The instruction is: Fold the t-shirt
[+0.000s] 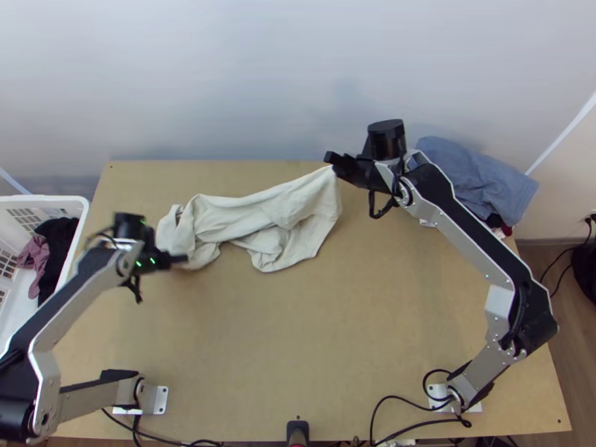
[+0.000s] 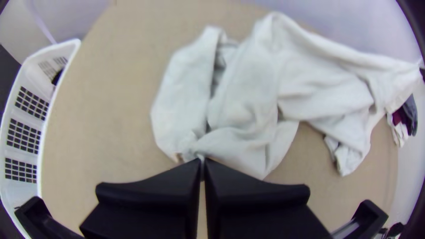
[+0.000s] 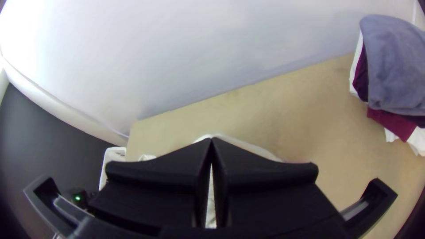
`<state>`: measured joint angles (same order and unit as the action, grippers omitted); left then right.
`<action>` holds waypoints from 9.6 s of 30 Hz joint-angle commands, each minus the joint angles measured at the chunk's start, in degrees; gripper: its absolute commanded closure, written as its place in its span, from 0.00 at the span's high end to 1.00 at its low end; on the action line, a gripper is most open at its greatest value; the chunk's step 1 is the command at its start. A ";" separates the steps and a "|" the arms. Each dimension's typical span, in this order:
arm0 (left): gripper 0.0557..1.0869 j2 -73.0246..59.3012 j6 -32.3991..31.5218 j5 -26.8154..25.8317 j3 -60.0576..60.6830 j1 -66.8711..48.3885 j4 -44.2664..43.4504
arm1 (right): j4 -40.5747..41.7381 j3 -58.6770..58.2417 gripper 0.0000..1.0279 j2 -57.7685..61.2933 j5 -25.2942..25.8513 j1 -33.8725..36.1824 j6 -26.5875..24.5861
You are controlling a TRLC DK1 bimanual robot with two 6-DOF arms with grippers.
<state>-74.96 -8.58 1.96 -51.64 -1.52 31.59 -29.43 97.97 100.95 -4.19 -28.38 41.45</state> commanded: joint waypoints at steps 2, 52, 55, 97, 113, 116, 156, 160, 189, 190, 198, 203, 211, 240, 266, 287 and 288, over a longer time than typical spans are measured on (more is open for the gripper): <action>0.04 4.91 0.49 3.76 -8.30 1.43 0.22 | 0.51 -2.96 0.03 -5.15 2.52 2.19 -6.30; 0.04 16.69 4.27 12.81 -42.41 7.94 -27.73 | 44.20 -10.17 0.03 -42.06 16.05 7.29 -45.93; 0.04 20.20 4.10 12.99 -42.05 7.85 -27.64 | 43.14 -11.31 0.03 -47.60 16.05 7.64 -45.93; 0.04 40.51 -8.21 1.21 14.46 3.54 -14.19 | 24.95 -57.72 0.03 -61.75 11.66 1.84 -25.54; 0.04 1.75 -9.79 1.38 4.26 3.72 -35.81 | 27.32 -36.89 0.03 -17.71 5.94 13.62 -15.70; 0.04 -4.67 -10.58 1.38 -0.04 3.72 -36.43 | 26.79 -32.14 0.03 -11.39 5.94 14.14 -15.44; 0.95 -23.83 -14.62 -1.87 -36.87 8.99 -11.03 | 12.03 -16.85 0.94 -12.79 9.20 10.98 -1.37; 0.95 -17.15 -13.31 -2.22 -33.00 7.85 -10.68 | 2.45 -21.68 0.85 -23.16 5.77 9.92 2.14; 0.95 -0.28 -10.84 -2.22 -21.93 5.65 -6.02 | -10.38 -63.52 0.40 -40.13 -13.83 9.48 7.24; 0.95 -0.01 -10.84 -2.22 -21.66 5.65 -6.02 | -10.21 -63.70 0.43 -39.33 -14.10 9.31 6.80; 0.95 1.57 -10.58 -2.13 -20.26 5.74 -5.84 | -8.71 -64.05 0.44 -31.78 -14.89 9.13 4.69; 0.95 1.75 -10.58 -2.13 -19.99 5.74 -5.84 | -6.34 -63.96 0.43 -28.79 -15.24 8.25 4.52; 0.95 1.75 -10.41 -2.13 -19.38 5.83 -5.67 | -1.42 -63.96 0.43 -23.34 -15.33 7.11 4.69; 0.95 17.57 72.04 -8.64 10.15 20.50 35.55 | 4.56 -65.10 0.03 -23.87 -14.89 6.85 4.78; 0.50 18.88 65.53 -8.81 20.08 15.23 20.61 | 4.73 -65.37 0.03 -22.20 -14.54 6.32 4.78; 0.04 14.93 56.39 -14.26 16.92 14.35 9.27 | 3.85 -65.81 0.03 -25.89 -13.92 10.89 1.97; 0.04 14.05 54.99 -15.49 16.04 15.58 8.04 | 3.85 -65.81 0.03 -26.33 -13.92 11.24 1.79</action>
<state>-58.92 50.19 -11.46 -32.95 11.94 41.85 -24.58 33.98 75.88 -19.27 -18.59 44.47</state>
